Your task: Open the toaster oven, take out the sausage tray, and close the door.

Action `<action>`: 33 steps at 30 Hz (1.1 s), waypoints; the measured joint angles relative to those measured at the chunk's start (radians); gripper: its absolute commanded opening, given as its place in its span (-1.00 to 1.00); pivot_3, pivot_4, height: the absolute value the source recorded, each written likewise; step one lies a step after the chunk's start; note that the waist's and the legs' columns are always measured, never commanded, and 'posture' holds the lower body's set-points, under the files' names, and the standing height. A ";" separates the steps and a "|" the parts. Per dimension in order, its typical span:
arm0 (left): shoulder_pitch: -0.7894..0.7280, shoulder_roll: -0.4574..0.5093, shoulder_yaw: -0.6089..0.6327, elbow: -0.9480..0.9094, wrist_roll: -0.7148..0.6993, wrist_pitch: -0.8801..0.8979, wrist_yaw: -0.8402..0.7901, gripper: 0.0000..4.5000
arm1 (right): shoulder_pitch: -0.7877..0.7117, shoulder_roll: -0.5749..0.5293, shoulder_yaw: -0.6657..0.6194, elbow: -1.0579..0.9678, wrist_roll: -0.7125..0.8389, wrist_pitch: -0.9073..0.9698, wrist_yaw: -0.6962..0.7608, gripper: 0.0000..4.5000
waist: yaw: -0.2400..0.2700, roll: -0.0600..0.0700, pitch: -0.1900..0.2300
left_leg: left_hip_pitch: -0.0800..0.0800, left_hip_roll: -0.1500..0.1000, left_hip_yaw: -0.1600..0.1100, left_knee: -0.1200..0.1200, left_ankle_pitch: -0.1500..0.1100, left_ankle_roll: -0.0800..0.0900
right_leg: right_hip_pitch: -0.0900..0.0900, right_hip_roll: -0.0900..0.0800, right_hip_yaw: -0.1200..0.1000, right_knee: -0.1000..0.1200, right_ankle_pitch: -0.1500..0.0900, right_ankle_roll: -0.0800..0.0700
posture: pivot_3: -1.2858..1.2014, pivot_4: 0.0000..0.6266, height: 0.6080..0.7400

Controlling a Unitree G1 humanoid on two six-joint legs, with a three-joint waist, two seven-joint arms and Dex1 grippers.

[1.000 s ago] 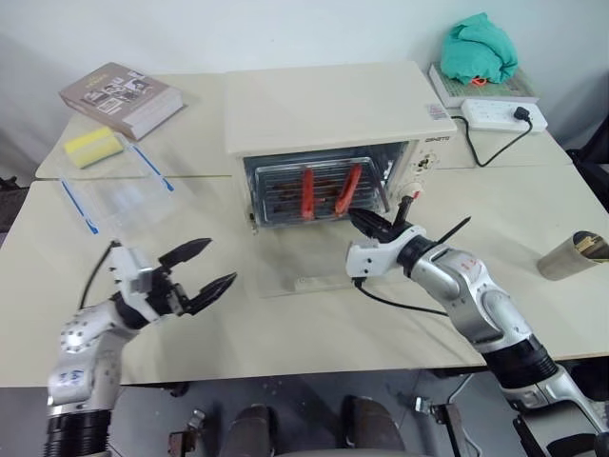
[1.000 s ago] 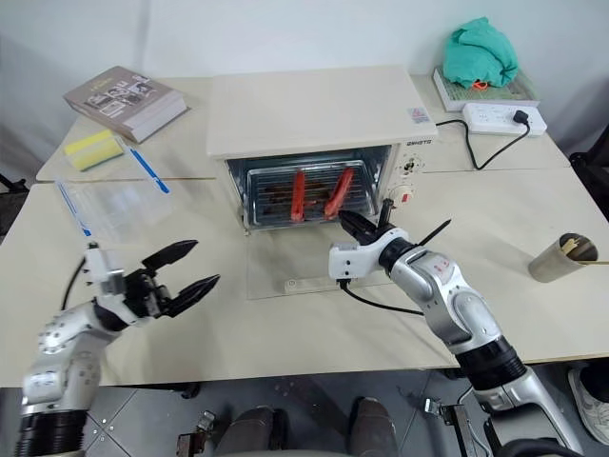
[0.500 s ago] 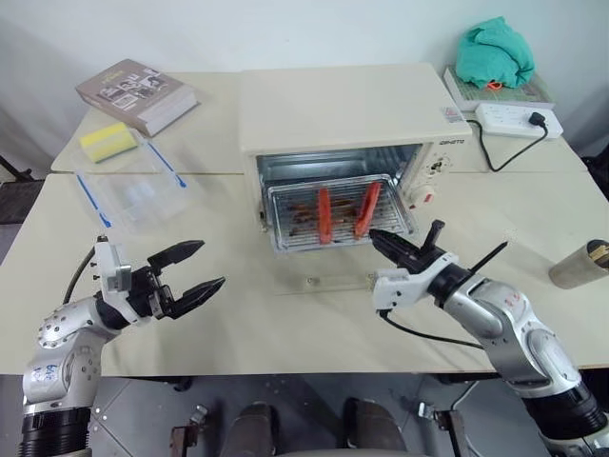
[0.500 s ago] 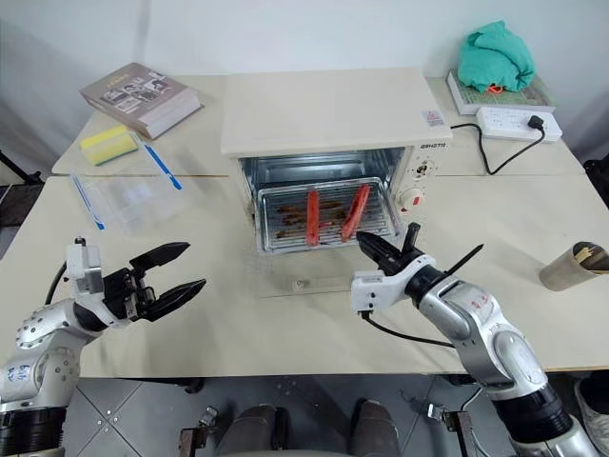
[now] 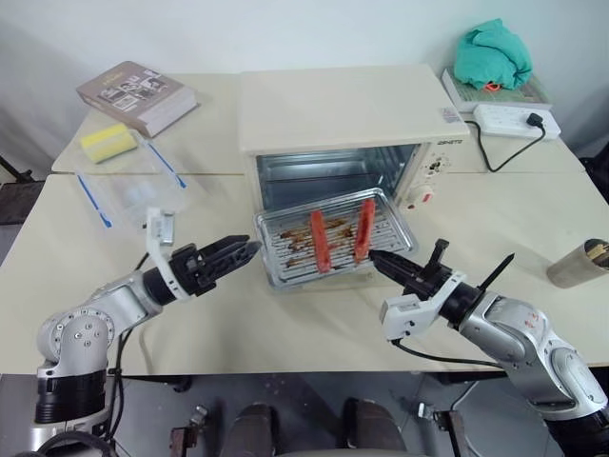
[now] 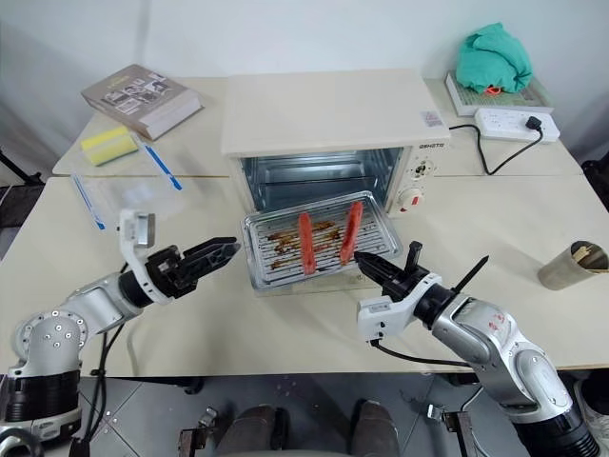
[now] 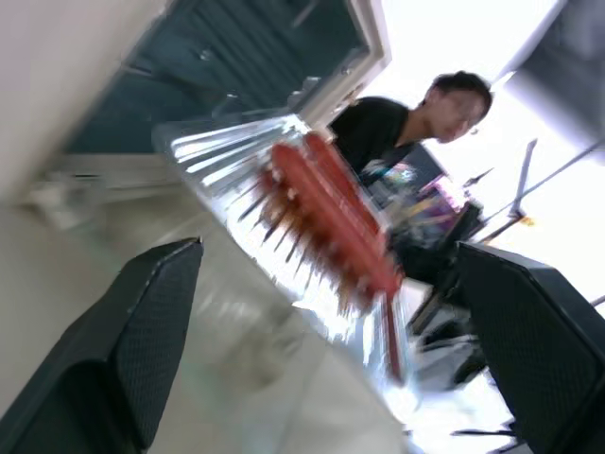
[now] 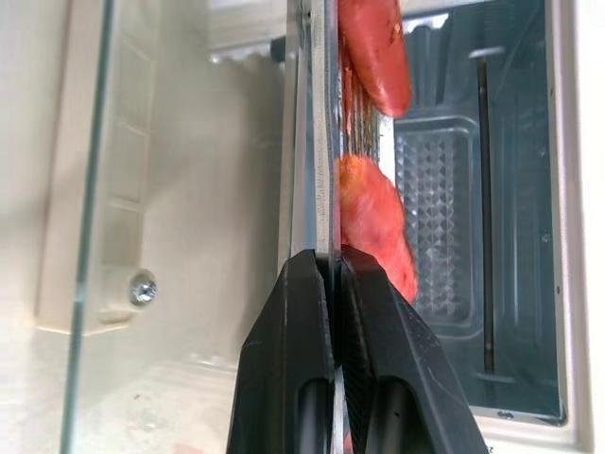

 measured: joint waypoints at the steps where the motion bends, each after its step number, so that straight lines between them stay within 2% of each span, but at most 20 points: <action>1: -0.012 -0.011 0.000 0.017 -0.032 0.027 0.040 1.00 | 0.000 -0.001 0.000 0.000 0.001 -0.005 0.002 -0.99 | -0.002 0.000 0.000 | 0.000 0.000 0.000 0.000 0.000 0.000 | 0.000 0.000 0.000 0.000 0.000 0.000 | 0.03 -0.52 1.00; 8: -0.022 -0.064 -0.004 0.088 -0.266 0.145 0.321 1.00 | -0.023 0.000 0.009 0.000 0.004 -0.033 0.020 -0.99 | 0.000 0.000 0.000 | 0.001 0.000 0.000 0.000 0.000 0.000 | 0.000 0.000 0.001 0.000 0.000 0.000 | 0.03 -0.52 1.00; 11: -0.015 -0.084 -0.017 0.108 -0.402 0.139 0.451 0.75 | -0.026 0.004 0.012 0.000 0.005 -0.039 0.028 -1.00 | 0.001 0.000 0.000 | 0.000 0.000 -0.002 0.000 0.000 0.000 | 0.000 0.000 0.001 0.000 0.000 0.000 | 0.03 -0.52 1.00; 18: 0.004 -0.059 -0.093 0.131 -0.653 0.081 0.655 -0.18 | -0.031 0.013 0.014 0.000 0.006 -0.044 0.045 -1.00 | 0.002 0.000 0.000 | 0.001 -0.001 -0.001 0.001 0.000 0.000 | 0.000 0.000 0.002 0.000 0.000 0.000 | 0.03 -0.52 1.00; 24: 0.019 -0.085 -0.094 0.130 -0.685 0.060 0.695 -0.99 | -0.037 0.018 0.016 0.001 0.005 -0.045 0.053 -1.00 | 0.003 0.000 0.000 | 0.000 -0.001 0.001 0.001 0.000 0.000 | 0.000 0.000 0.002 -0.001 0.000 0.000 | 0.03 -0.52 1.00; 29: 0.025 -0.082 -0.088 0.130 -0.689 0.074 0.696 -1.00 | -0.037 0.019 0.016 0.002 0.016 -0.051 0.062 -1.00 | 0.003 0.000 0.000 | 0.000 -0.001 0.001 0.001 0.000 0.000 | 0.000 0.000 0.002 -0.001 0.000 0.000 | 0.03 -0.52 1.00; 33: 0.035 -0.110 -0.067 0.132 -0.689 0.090 0.695 -1.00 | -0.032 0.025 0.013 0.002 0.097 -0.027 0.110 -1.00 | 0.004 0.000 0.000 | 0.000 -0.001 0.001 0.001 0.000 0.000 | 0.001 0.000 0.002 -0.001 0.000 0.000 | 0.03 -0.52 1.00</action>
